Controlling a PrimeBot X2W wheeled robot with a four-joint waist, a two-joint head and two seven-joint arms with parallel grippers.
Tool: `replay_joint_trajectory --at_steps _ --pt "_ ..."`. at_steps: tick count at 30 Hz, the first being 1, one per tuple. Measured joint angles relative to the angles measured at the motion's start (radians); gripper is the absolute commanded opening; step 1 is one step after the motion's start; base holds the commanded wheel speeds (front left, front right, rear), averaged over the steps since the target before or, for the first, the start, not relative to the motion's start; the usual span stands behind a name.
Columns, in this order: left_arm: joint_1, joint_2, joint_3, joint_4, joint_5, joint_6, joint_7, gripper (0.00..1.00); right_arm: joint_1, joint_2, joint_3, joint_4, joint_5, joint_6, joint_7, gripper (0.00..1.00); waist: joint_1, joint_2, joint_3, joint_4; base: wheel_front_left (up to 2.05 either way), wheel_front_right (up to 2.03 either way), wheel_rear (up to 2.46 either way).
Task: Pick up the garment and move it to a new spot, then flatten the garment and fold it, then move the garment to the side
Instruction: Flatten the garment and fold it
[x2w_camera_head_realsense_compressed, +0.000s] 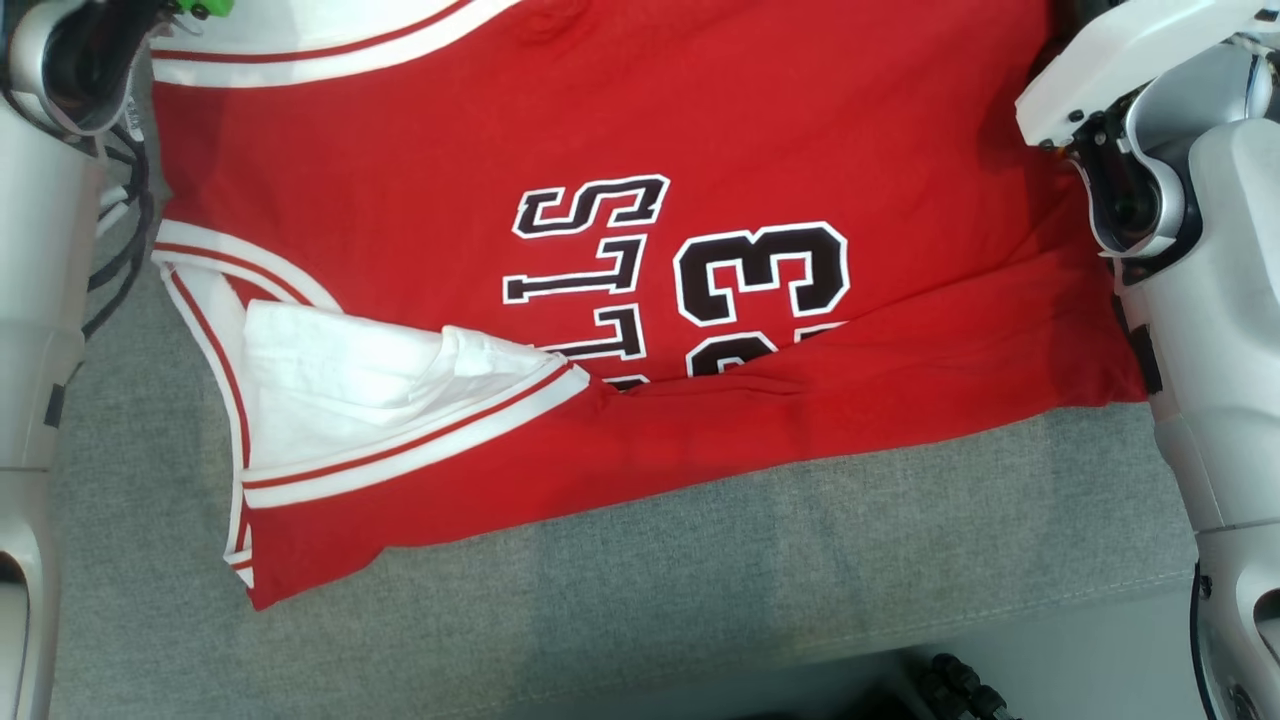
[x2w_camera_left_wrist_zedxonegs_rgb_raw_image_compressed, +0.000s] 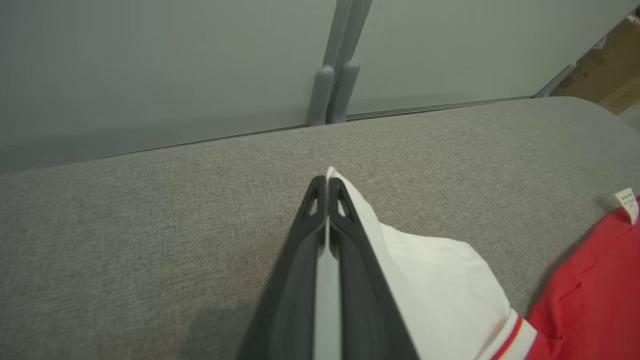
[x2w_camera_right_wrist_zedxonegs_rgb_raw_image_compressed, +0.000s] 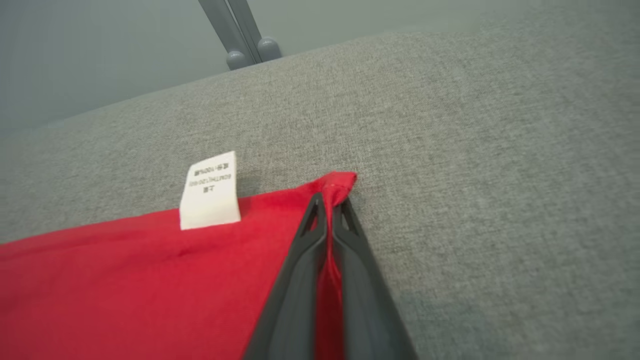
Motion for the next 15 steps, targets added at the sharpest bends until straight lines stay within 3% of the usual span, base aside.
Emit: replay_joint_trajectory --at_steps 4,15 --pt "0.028 -0.001 -0.007 -0.007 -0.017 -0.002 -0.030 0.00 0.021 -0.002 -0.007 0.013 0.004 0.013 -0.034 0.00 0.0000 0.0000 -0.026 0.008 0.00 0.00 0.00" --pt "0.181 -0.009 -0.141 -0.166 -0.116 -0.002 -0.119 0.00 0.111 -0.017 -0.013 0.049 0.010 0.076 -0.149 0.00 0.0000 0.0000 -0.151 0.037 0.00 0.00 0.00"
